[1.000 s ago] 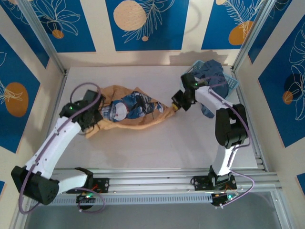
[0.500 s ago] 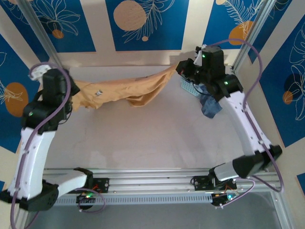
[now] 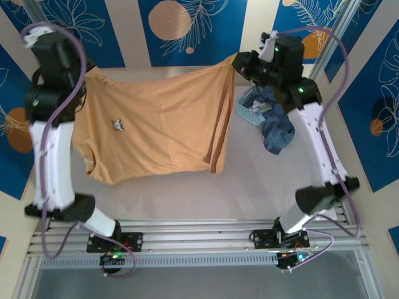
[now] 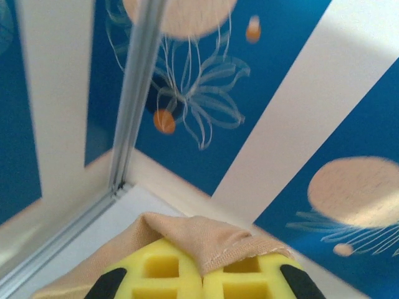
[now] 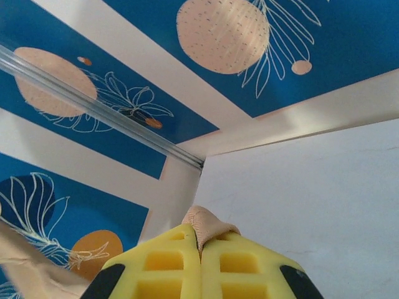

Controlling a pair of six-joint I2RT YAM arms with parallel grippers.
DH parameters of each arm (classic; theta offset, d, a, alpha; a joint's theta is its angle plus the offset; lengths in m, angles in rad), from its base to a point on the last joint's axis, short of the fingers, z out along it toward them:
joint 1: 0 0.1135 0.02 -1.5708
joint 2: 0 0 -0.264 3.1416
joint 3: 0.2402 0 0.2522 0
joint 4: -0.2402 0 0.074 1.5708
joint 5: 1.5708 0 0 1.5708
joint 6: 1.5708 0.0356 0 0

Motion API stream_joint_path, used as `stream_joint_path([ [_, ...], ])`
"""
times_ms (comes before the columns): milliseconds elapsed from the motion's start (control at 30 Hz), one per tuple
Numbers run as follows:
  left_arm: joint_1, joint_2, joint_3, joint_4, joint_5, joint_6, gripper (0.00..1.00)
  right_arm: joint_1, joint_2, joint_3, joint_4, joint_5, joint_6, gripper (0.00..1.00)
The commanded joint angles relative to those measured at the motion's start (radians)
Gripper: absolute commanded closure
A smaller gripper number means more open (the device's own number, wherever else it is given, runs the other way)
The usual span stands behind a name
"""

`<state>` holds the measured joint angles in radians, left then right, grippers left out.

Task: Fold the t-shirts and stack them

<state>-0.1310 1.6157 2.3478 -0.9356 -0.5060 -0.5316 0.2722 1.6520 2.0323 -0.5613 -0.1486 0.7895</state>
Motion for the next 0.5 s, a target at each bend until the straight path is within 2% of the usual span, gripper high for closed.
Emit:
stream_joint_path([
  [0,0.073,0.099,0.053,-0.032,0.180,-0.032,1.00,-0.030,0.160,0.149,0.047,-0.147,0.027,1.00],
  [133,0.147,0.173,0.112,0.056,0.295,-0.045,1.00,-0.043,0.381,0.430,0.043,-0.222,0.026,1.00],
  [300,0.199,0.223,0.256,0.169,0.415,-0.003,1.00,-0.091,0.581,0.764,0.052,-0.233,0.110,1.00],
  [367,0.204,0.220,0.303,0.216,0.457,-0.001,1.00,-0.118,0.607,0.802,0.104,-0.233,0.158,1.00],
  [467,0.204,0.175,0.311,0.319,0.509,-0.019,1.00,-0.156,0.596,0.773,0.192,-0.236,0.211,1.00],
])
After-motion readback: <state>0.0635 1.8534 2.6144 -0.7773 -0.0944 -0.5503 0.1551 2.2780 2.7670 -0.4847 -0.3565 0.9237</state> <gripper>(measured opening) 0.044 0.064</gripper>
